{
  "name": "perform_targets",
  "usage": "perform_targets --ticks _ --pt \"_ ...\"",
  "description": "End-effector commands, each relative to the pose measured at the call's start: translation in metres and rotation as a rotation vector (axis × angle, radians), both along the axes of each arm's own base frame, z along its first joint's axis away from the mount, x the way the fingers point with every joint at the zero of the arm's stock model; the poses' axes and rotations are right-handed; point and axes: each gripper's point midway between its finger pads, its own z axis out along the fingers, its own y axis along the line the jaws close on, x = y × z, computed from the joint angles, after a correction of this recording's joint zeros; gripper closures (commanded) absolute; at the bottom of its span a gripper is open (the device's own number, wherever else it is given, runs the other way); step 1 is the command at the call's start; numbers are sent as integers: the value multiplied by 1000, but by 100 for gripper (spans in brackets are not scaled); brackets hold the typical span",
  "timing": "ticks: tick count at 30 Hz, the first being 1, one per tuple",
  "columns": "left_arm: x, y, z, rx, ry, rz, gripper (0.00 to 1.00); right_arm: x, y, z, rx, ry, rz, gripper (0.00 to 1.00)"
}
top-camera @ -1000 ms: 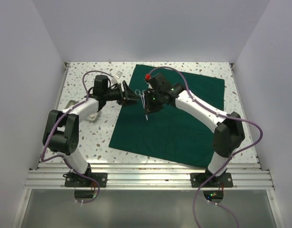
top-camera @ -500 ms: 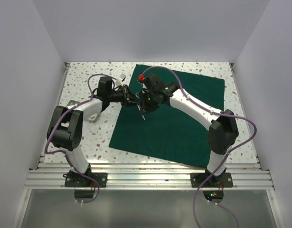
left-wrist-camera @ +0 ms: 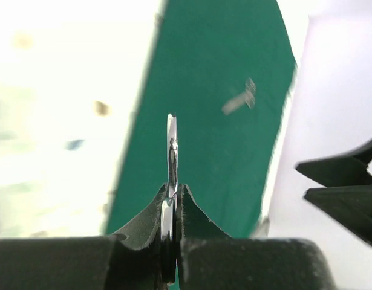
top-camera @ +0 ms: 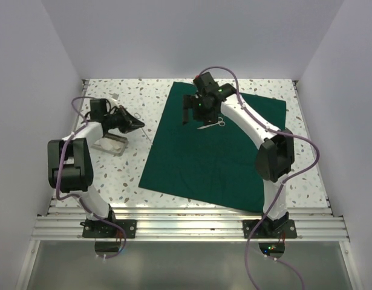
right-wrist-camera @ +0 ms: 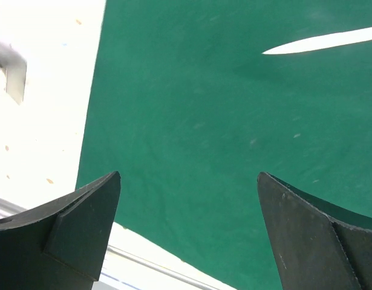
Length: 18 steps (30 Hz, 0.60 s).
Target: Prepare the surgical pack
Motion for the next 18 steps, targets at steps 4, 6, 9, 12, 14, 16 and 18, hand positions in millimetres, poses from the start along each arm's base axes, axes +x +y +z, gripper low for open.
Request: perform_targets --ticks 4,6,9,12,14,16,18 --pt "-2 105 3 191 -12 249 100 7 -9 -8 98 134 -26 1" --pt "-3 125 0 215 8 317 100 6 -7 -12 101 151 -15 1" --pt "-7 157 -6 250 40 431 100 8 -6 -17 115 172 -8 1" --pt "-9 182 -13 283 69 507 100 12 -8 -21 116 182 -5 1" --pt "-9 186 -25 274 103 519 100 13 -7 -23 121 190 -5 1" --pt "-8 185 -29 252 122 531 100 15 -9 -25 125 196 -12 1" --pt "-9 191 -33 257 146 574 100 17 -10 -26 128 198 -20 1"
